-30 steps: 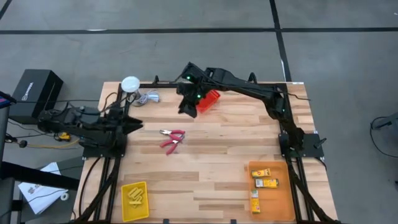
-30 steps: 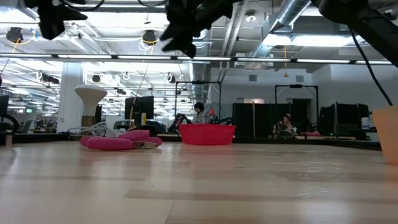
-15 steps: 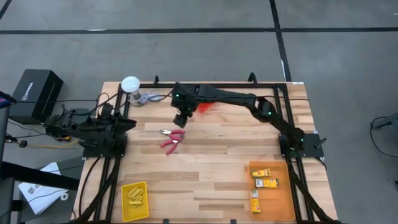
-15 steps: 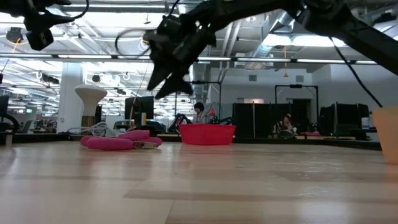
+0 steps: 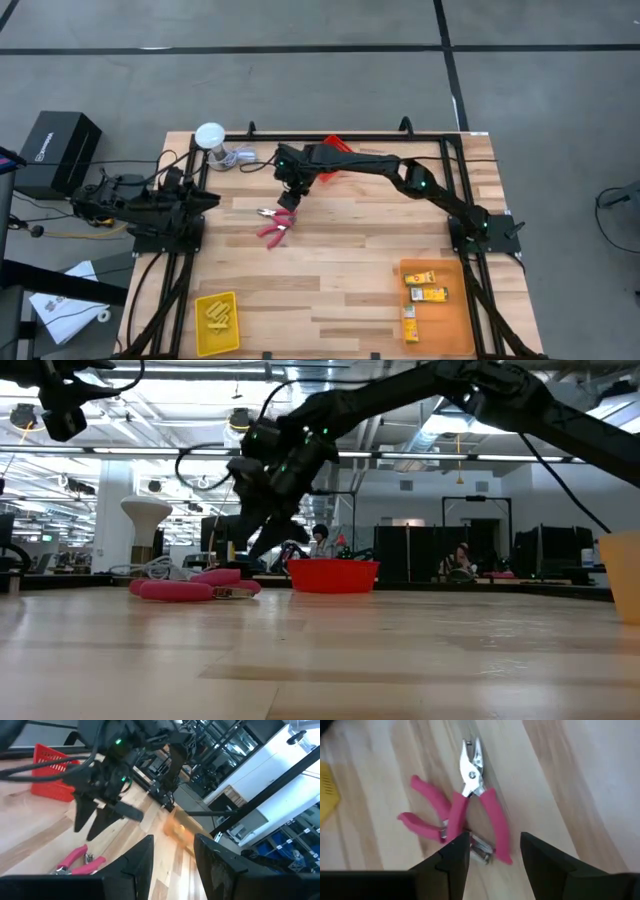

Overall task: Pick & Place School Supplies
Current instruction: Put the pink hole puncher into the red bin

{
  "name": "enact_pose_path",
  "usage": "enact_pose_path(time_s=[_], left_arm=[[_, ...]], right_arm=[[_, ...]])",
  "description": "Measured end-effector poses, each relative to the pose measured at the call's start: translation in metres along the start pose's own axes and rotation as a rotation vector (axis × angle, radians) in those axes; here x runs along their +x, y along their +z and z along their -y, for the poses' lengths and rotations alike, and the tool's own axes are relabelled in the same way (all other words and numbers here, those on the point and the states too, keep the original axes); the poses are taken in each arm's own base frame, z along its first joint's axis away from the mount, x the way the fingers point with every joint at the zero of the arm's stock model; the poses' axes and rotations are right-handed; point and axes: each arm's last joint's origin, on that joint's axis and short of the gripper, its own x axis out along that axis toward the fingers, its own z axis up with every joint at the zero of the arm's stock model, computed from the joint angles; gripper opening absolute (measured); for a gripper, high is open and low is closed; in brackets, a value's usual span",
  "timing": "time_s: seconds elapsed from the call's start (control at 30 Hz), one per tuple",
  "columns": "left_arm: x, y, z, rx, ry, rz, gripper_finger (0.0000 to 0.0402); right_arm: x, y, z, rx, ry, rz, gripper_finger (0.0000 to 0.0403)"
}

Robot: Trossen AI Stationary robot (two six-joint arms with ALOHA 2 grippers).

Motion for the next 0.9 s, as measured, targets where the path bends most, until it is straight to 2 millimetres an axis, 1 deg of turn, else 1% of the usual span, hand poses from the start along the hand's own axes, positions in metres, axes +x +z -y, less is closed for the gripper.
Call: enact_pose_path(time_s=[0.07,0.17,0.37,0.5,0.63,0.8,0.9], left_arm=[[0.000,0.000,0.000,-0.013,-0.002,-0.003,0.0136],[0.000,0.000,0.000,-0.017,-0.002,-0.003,0.0136],[0.000,0.000,0.000,-0.029,-0.007,-0.006,0.0136],[0.000,0.000,0.001,-0.039,-0.012,-0.008,0.0136],[0.000,0.000,0.001,-0.040,-0.015,-0.006,0.0136],[0.000,0.000,0.001,-0.040,-0.017,-0.008,0.0136],[0.000,0.000,0.001,-0.039,-0.020,-0.013,0.0136]], right_arm=[[0.008,-0.002,0.003,0.002,-0.002,-0.013,0.0168],[0.010,-0.002,0.001,-0.003,-0.001,-0.012,0.0171],[0.024,-0.008,0.001,-0.004,-0.011,-0.047,0.0170],[0.028,-0.010,0.000,0.006,-0.011,-0.070,0.0173],[0.045,-0.016,0.001,0.005,-0.014,-0.091,0.0173],[0.052,-0.017,0.003,0.014,-0.012,-0.098,0.0163],[0.055,-0.019,0.006,0.024,-0.016,-0.096,0.0145]])
